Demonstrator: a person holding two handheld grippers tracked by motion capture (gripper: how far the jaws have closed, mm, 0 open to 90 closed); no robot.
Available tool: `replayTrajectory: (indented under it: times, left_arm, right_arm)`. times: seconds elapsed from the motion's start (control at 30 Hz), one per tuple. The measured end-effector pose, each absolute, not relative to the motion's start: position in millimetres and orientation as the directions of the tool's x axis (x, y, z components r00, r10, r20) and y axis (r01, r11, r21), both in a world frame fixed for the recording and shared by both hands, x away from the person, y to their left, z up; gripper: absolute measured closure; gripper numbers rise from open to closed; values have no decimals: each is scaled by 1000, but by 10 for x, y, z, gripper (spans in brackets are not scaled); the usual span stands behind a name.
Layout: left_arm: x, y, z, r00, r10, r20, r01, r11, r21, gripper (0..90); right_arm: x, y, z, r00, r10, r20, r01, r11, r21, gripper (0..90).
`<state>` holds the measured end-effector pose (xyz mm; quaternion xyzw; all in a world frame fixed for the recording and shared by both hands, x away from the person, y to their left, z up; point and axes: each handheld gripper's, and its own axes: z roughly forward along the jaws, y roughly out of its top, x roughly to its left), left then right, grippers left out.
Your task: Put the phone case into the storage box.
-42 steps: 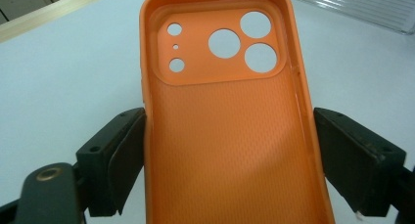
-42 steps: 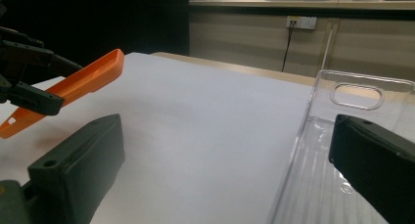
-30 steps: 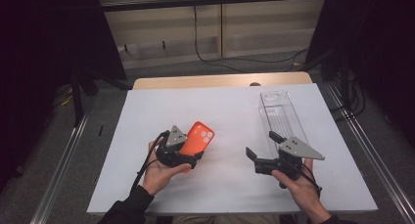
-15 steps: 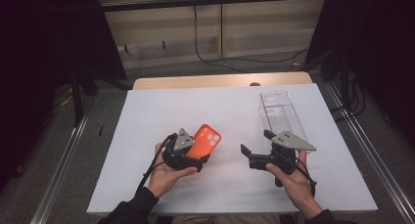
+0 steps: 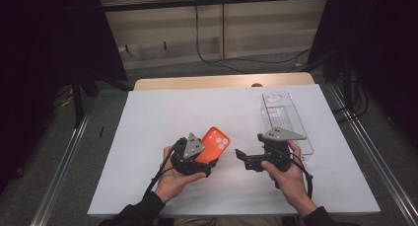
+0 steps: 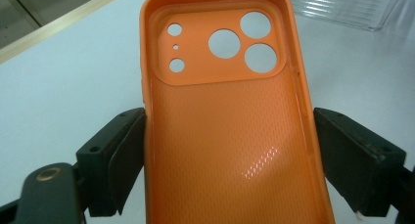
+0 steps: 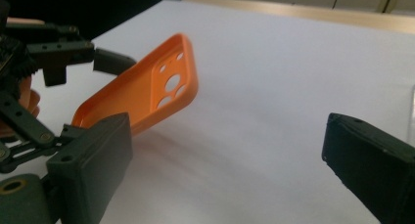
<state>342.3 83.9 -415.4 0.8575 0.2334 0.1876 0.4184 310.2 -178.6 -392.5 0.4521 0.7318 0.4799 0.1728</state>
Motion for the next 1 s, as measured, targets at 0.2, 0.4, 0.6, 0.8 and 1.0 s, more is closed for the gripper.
replayTrajectory:
  times: [0.2, 0.4, 0.6, 0.8, 1.0]
  left_arm:
    - [3399, 768, -4193, 813, 564, 147, 228, -539, 811, 156]
    - [3391, 707, -4169, 811, 554, 187, 192, -555, 810, 156]
    - [3356, 662, -4124, 798, 561, 222, 156, -547, 822, 156]
    - [3320, 649, -4122, 785, 565, 253, 126, -546, 829, 156]
    - [3272, 617, -4114, 783, 560, 272, 104, -548, 830, 156]
  right_arm:
    - [3162, -1786, -3893, -528, 826, 199, 542, 146, 828, 71]
    - [3201, -1758, -3905, -550, 804, 225, 557, 153, 817, 92]
    - [3224, -1746, -3860, -550, 802, 231, 566, 155, 810, 127]
    - [3216, -1724, -3798, -534, 815, 227, 572, 151, 806, 202]
    - [3224, -1732, -3790, -516, 825, 231, 576, 134, 806, 283]
